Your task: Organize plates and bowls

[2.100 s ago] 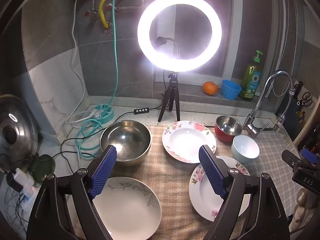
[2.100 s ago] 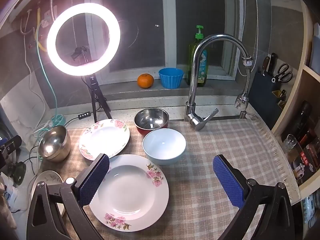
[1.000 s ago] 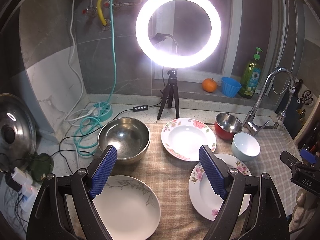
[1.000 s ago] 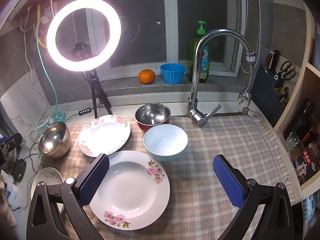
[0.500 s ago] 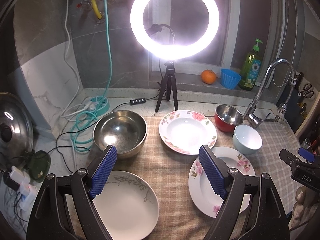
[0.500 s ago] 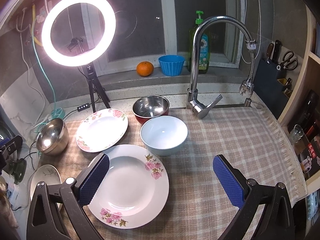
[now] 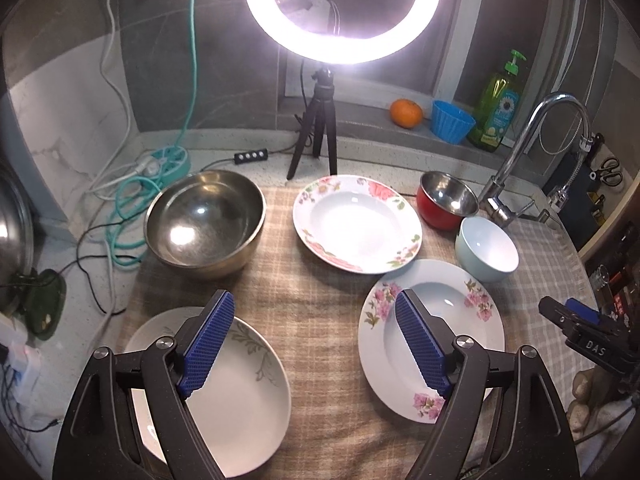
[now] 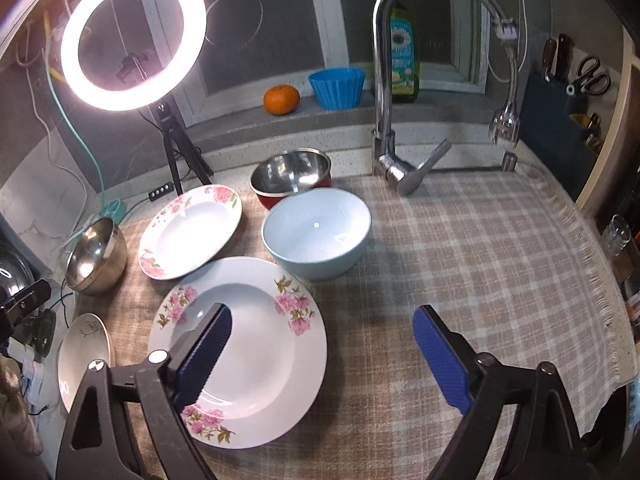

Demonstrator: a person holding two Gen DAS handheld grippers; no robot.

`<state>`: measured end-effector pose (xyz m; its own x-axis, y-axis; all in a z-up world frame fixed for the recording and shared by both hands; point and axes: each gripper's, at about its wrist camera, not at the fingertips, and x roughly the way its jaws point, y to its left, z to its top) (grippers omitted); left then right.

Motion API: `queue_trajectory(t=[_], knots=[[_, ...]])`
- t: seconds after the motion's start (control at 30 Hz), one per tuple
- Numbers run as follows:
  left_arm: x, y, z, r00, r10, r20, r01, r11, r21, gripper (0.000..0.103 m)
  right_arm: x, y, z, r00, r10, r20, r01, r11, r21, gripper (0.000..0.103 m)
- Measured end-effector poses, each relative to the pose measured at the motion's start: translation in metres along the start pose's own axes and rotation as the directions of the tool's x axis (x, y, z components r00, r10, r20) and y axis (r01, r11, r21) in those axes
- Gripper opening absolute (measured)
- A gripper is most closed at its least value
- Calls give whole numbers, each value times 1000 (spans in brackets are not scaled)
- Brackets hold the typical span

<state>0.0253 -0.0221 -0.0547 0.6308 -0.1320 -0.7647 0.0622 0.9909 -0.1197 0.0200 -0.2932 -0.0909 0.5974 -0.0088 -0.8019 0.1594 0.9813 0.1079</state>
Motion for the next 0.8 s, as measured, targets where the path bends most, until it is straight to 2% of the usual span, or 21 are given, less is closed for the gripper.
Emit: queue_trajectory(t=[0.2,0.3,0.37,0.47,0.67,0.8], knots=[[25,-3,-6,993,-69,-99,67,997,-25,69,25,-13,-10,993,67,-93,-64,997,37,64],[37,-6,-11,985,-98,-144,93,995,-41,66,35,-20,-13,988,90,-123,-84,995,56,62],[46,-8,-13,977,-118,-176,110,993,-51,59,41,-23,-13,985,99,-140,-91,994,61,59],[60,-10,-17,961,-159,-228,144,986,-81,55,49,-28,-15,978,128,-166,-115,990,85,57],[78,-12,-22,941,-191,-279,168,980,-104,48,67,-38,-15,960,187,-208,-158,976,149,50],[89,-12,-25,927,-211,-309,181,976,-123,37,76,-39,-14,947,224,-229,-188,967,170,38]])
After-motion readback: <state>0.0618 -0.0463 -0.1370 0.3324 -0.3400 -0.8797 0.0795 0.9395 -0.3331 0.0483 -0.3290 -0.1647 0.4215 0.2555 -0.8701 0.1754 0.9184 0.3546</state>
